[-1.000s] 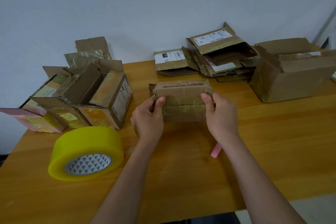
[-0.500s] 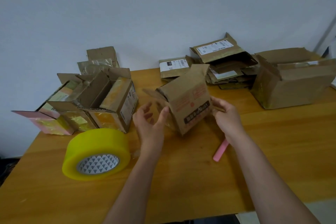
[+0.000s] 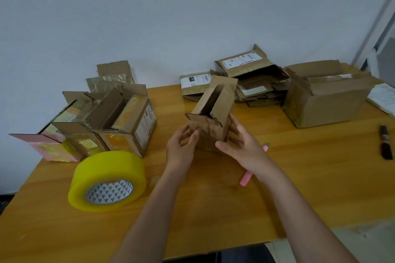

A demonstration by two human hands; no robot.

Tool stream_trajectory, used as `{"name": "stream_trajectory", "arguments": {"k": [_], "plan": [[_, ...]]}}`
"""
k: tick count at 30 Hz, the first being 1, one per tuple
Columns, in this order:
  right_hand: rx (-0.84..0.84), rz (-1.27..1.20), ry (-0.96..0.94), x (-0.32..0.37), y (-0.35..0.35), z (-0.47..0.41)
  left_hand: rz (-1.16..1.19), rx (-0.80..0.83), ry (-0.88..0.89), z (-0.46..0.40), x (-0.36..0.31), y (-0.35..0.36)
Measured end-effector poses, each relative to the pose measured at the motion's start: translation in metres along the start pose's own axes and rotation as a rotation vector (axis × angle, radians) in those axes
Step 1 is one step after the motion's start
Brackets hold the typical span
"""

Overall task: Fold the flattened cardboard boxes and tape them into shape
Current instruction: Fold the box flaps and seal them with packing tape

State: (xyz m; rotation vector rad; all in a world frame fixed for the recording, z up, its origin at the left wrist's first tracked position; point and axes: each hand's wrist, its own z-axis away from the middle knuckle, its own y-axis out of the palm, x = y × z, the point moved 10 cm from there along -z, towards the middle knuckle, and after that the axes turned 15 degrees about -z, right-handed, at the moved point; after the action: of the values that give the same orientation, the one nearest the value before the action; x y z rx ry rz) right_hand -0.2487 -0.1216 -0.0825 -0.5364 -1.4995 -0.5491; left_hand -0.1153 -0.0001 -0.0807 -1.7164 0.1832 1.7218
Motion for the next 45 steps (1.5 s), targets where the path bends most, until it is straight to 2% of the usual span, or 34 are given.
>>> {"name": "stream_trajectory", "arguments": {"k": [6,10,14,18,21,29,35,37,41,45], "plan": [[-0.106,0.097,-0.147,0.013,-0.001,-0.007,-0.042,-0.030,0.041,0.005,-0.004,-0.004],[-0.070,0.102,-0.187,0.021,0.007,-0.014,-0.054,-0.114,0.075,0.005,-0.011,-0.016],[-0.067,0.067,-0.245,0.050,0.011,-0.032,-0.131,-0.224,0.188,0.000,-0.050,-0.038],[-0.084,0.144,-0.325,0.086,0.018,-0.075,-0.219,-0.292,0.232,-0.028,-0.093,-0.060],[-0.041,0.182,-0.338,0.097,0.033,-0.114,-0.225,-0.337,0.160,-0.056,-0.100,-0.068],[0.062,0.167,-0.291,0.073,0.070,-0.202,-0.106,-0.432,-0.045,-0.117,-0.079,-0.060],[0.096,0.227,-0.226,0.046,0.085,-0.247,-0.147,-0.393,-0.117,-0.170,-0.066,-0.048],[0.108,0.322,-0.271,0.046,0.086,-0.250,-0.212,-0.366,-0.159,-0.176,-0.062,-0.046],[-0.051,0.779,-0.439,0.056,0.065,-0.242,-0.352,-0.398,-0.135,-0.166,-0.062,-0.035],[-0.037,1.046,-0.376,0.037,0.044,-0.244,-0.581,-0.455,-0.093,-0.148,-0.060,-0.013]]}}
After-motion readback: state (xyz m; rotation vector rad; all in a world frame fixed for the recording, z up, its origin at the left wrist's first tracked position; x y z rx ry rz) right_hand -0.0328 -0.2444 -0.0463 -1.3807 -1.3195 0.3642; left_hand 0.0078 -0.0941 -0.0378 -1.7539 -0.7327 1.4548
